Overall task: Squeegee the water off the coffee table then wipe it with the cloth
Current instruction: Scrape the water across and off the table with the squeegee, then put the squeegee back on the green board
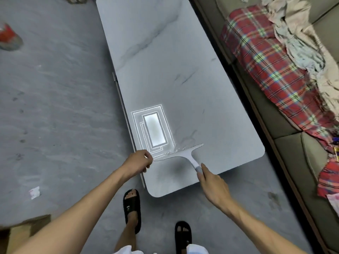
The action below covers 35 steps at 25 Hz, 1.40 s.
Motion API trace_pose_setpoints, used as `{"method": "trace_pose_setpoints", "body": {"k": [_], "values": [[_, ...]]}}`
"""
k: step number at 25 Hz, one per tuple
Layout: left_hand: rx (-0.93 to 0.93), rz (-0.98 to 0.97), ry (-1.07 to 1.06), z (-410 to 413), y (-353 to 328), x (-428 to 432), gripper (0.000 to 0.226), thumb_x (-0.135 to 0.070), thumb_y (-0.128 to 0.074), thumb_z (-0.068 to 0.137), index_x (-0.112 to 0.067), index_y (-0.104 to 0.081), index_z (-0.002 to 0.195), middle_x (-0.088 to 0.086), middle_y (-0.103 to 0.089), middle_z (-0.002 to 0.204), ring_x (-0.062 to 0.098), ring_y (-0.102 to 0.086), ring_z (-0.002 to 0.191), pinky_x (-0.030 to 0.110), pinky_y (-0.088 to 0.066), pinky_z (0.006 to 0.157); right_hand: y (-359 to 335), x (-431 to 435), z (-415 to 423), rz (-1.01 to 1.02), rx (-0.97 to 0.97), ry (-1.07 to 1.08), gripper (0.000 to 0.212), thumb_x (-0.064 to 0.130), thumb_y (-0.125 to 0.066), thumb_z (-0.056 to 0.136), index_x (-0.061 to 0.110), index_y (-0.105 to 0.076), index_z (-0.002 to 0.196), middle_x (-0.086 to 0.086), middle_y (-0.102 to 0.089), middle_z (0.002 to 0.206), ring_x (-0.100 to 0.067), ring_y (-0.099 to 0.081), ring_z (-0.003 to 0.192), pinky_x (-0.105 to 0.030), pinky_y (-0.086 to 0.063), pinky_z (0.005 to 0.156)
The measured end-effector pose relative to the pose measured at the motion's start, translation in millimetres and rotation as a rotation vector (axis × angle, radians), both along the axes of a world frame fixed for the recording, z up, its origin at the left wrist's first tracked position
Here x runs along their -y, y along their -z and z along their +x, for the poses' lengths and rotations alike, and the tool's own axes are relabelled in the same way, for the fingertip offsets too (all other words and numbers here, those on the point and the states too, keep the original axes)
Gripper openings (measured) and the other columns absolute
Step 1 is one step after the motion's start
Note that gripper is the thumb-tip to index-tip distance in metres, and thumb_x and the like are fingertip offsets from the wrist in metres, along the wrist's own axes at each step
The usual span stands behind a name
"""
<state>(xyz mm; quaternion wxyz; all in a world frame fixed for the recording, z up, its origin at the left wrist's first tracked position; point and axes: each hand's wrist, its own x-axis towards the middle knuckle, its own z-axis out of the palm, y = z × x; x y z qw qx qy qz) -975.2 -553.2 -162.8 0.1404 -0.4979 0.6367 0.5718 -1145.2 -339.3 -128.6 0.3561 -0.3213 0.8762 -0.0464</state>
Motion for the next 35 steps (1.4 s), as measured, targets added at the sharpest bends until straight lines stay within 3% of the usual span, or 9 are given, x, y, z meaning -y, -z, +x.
{"method": "trace_pose_setpoints", "body": {"k": [2, 4, 7, 12, 17, 20, 26, 30, 35], "values": [[-0.015, -0.020, -0.004, 4, -25, -28, 0.016, -0.017, -0.053, 0.084, -0.007, -0.065, 0.091, 0.001, -0.066, 0.070, 0.015, -0.056, 0.052, 0.023, -0.045, 0.052, -18, 1, 7, -0.113, 0.256, 0.204, 0.043, 0.056, -0.027, 0.097, 0.026, -0.057, 0.092, 0.002, -0.060, 0.074, -0.023, -0.055, 0.074, -0.034, -0.044, 0.068], [-0.039, -0.077, -0.061, 8, -54, -58, 0.015, -0.018, -0.053, 0.086, -0.009, -0.064, 0.088, 0.000, -0.067, 0.071, 0.014, -0.057, 0.052, 0.022, -0.045, 0.052, -40, -2, 14, -0.184, 0.511, 0.348, 0.044, 0.052, -0.037, 0.097, 0.015, -0.058, 0.087, -0.002, -0.052, 0.067, -0.017, -0.047, 0.058, -0.028, -0.036, 0.056], [-0.077, -0.106, -0.215, 38, -110, -112, 0.011, -0.016, -0.053, 0.087, -0.012, -0.063, 0.086, 0.001, -0.067, 0.071, 0.015, -0.059, 0.053, 0.022, -0.044, 0.051, -86, -18, 40, -0.177, 0.843, 0.393, 0.034, 0.033, -0.049, 0.096, 0.014, -0.066, 0.073, -0.008, -0.061, 0.074, -0.012, -0.049, 0.057, -0.024, -0.037, 0.058], [-0.178, -0.008, -0.444, 117, -189, -197, 0.011, -0.019, -0.057, 0.090, -0.015, -0.055, 0.080, 0.009, -0.066, 0.074, 0.023, -0.063, 0.058, 0.024, -0.048, 0.052, -151, -38, 105, -0.047, 1.133, 0.391, 0.029, 0.020, -0.051, 0.097, 0.003, -0.068, 0.083, 0.000, -0.067, 0.059, -0.012, -0.060, 0.056, -0.018, -0.048, 0.050], [-0.117, -0.052, -0.576, 228, -231, -282, 0.046, -0.053, -0.071, 0.073, -0.010, -0.065, 0.085, 0.005, -0.074, 0.080, 0.015, -0.071, 0.065, 0.026, -0.055, 0.062, -187, -60, 218, 0.005, 1.161, 0.195, 0.016, 0.007, -0.056, 0.092, 0.002, -0.060, 0.077, -0.010, -0.054, 0.068, -0.014, -0.039, 0.055, -0.022, -0.036, 0.052], [-0.078, -0.048, -0.635, 300, -239, -340, 0.038, -0.047, -0.075, 0.073, -0.011, -0.068, 0.084, 0.004, -0.076, 0.077, 0.015, -0.073, 0.069, 0.025, -0.058, 0.065, -184, -98, 297, 0.059, 1.158, 0.083, 0.001, 0.001, -0.057, 0.090, 0.000, -0.058, 0.089, -0.013, -0.061, 0.074, -0.018, -0.053, 0.061, -0.021, -0.045, 0.049], [-0.145, 0.004, -0.845, 475, -231, -496, 0.025, -0.024, -0.079, 0.075, -0.001, -0.069, 0.080, 0.016, -0.072, 0.072, 0.022, -0.069, 0.065, 0.030, -0.057, 0.064, -171, -217, 492, 0.214, 1.221, -0.135, 0.017, 0.006, -0.056, 0.093, 0.008, -0.052, 0.077, -0.009, -0.048, 0.070, -0.016, -0.048, 0.065, -0.025, -0.042, 0.064], [-0.142, -0.049, -0.982, 594, -228, -600, 0.013, -0.008, -0.074, 0.081, -0.004, -0.064, 0.072, 0.008, -0.069, 0.058, 0.017, -0.066, 0.050, 0.022, -0.053, 0.051, -171, -298, 617, 0.199, 1.085, -0.285, 0.016, 0.017, -0.053, 0.096, 0.014, -0.051, 0.080, -0.003, -0.050, 0.071, -0.013, -0.047, 0.062, -0.022, -0.033, 0.055], [-0.105, -0.045, -1.037, 713, -217, -658, 0.015, -0.005, -0.070, 0.083, -0.006, -0.064, 0.070, 0.006, -0.069, 0.059, 0.015, -0.064, 0.048, 0.019, -0.049, 0.045, -160, -327, 733, 0.145, 1.031, -0.282, 0.020, 0.011, -0.046, 0.098, 0.008, -0.053, 0.079, -0.007, -0.052, 0.068, -0.013, -0.048, 0.055, -0.022, -0.037, 0.051]]}}
